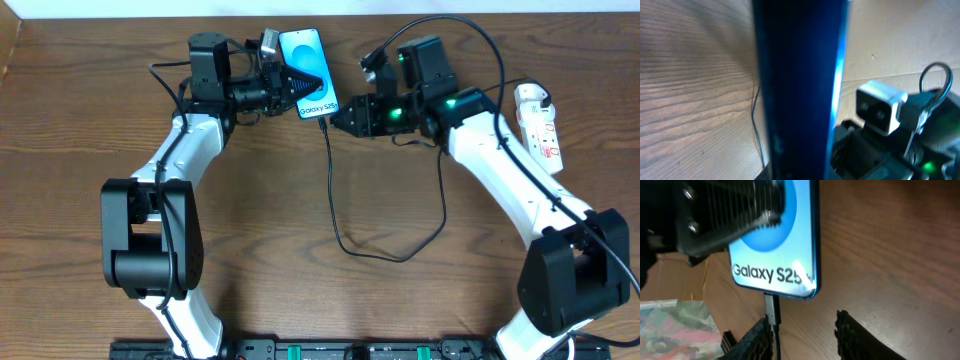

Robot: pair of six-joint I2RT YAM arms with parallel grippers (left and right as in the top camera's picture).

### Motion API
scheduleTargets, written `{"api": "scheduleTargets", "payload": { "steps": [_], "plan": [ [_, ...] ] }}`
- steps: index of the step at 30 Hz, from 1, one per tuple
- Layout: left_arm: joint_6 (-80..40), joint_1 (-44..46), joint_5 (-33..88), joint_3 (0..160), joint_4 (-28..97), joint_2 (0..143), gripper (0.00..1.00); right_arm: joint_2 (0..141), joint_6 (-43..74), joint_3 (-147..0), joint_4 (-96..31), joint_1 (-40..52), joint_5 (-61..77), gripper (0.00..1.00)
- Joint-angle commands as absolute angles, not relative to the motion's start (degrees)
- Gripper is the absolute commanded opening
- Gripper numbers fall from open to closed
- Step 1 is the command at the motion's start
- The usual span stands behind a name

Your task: Plug charger to phone and switch on socket

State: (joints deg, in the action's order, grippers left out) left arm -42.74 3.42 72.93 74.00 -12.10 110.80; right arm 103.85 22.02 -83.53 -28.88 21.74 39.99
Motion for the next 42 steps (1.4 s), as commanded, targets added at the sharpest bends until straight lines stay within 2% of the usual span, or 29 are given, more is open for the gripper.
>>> {"api": "scheduleTargets", "payload": {
  "steps": [1, 5, 10, 15, 19, 27, 42],
  "plan": [
    [-37.7, 3.1, 75.7, 73.2, -12.0, 109.6, 0.07, 102.4, 18.0, -84.9, -28.5, 19.8, 44.2, 0.43],
    [-31.9, 3.1, 77.2, 73.0, -6.8, 109.6, 0.07, 102.4, 17.5, -84.9, -29.1, 17.6, 44.6, 0.45],
    [-18.4, 3.1, 76.6, 73.0, 7.1, 109.7, 0.08, 102.4, 17.5, -84.9, -30.0, 15.7, 44.5, 0.48],
    [-9.2, 3.2, 61.9, 73.0, 23.2, 109.8, 0.07, 102.4, 17.0, -84.9, -31.0, 15.5, 43.9, 0.49],
    [-5.8, 3.2, 54.9, 73.0, 30.2, 109.8, 0.08, 102.4, 16.8, -84.9, -31.9, 15.6, 42.8, 0.50],
    [-4.5, 3.2, 45.9, 73.0, 35.4, 110.5, 0.07, 102.4, 16.8, -84.9, -32.4, 15.8, 41.8, 0.50],
    [-5.0, 3.7, 45.8, 73.0, 35.1, 116.0, 0.07, 102.4, 16.2, -84.9, -35.9, 16.6, 37.8, 0.51]
  ]
}}
